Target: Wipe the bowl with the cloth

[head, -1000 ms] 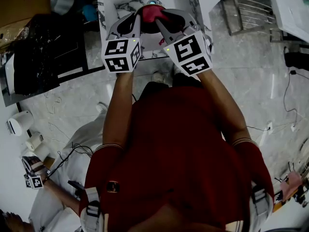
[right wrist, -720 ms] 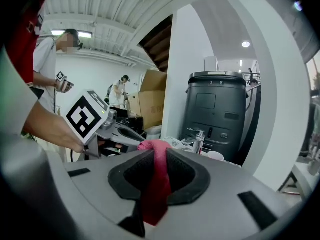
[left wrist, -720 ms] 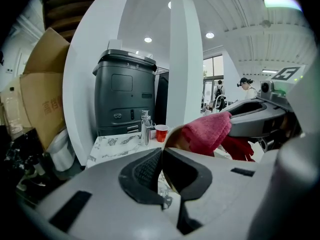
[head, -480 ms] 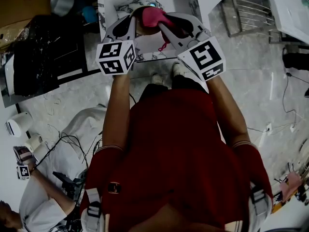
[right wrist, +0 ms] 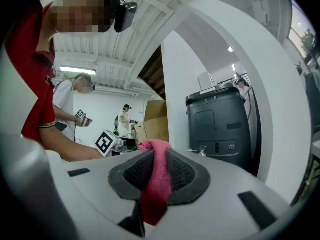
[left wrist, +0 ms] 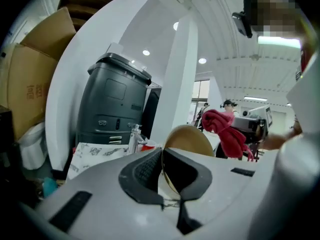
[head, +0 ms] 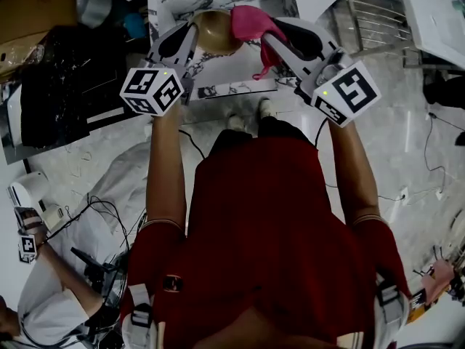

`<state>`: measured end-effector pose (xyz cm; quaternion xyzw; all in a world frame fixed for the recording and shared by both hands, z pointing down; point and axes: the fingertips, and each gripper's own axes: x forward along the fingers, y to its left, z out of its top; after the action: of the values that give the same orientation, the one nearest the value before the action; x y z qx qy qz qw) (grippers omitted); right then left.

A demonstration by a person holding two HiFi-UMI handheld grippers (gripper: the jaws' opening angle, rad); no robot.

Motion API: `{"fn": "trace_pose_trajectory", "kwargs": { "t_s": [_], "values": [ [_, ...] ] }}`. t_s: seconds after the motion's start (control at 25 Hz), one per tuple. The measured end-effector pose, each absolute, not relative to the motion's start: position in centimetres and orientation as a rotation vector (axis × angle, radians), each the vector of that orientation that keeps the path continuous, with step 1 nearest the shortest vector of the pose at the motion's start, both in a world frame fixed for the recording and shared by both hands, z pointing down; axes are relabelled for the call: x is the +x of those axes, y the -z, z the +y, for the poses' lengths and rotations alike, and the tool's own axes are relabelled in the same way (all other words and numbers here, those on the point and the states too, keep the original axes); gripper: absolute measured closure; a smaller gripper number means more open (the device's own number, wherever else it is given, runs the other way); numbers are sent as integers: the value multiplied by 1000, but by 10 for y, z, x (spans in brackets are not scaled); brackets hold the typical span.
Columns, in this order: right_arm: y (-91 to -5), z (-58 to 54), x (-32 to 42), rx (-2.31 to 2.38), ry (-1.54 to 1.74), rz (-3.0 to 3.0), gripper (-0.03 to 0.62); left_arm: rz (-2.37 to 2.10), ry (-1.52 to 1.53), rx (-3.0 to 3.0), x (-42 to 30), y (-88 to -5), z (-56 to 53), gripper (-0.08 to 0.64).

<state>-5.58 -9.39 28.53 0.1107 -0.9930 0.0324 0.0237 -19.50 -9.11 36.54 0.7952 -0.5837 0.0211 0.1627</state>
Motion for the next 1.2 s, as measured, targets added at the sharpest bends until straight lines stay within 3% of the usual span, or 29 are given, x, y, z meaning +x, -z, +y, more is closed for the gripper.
{"fn": "trace_pose_trajectory", "kwargs": {
  "t_s": [0.72, 1.2],
  "values": [
    [-254, -63, -48, -149, -10, -3182, 526, -1073, 237, 2726, -153, -306, -70, 540],
    [-255, -58, -45, -405, -65, -3096, 526, -764, 210, 2807, -116, -300, -56, 540]
  ]
}}
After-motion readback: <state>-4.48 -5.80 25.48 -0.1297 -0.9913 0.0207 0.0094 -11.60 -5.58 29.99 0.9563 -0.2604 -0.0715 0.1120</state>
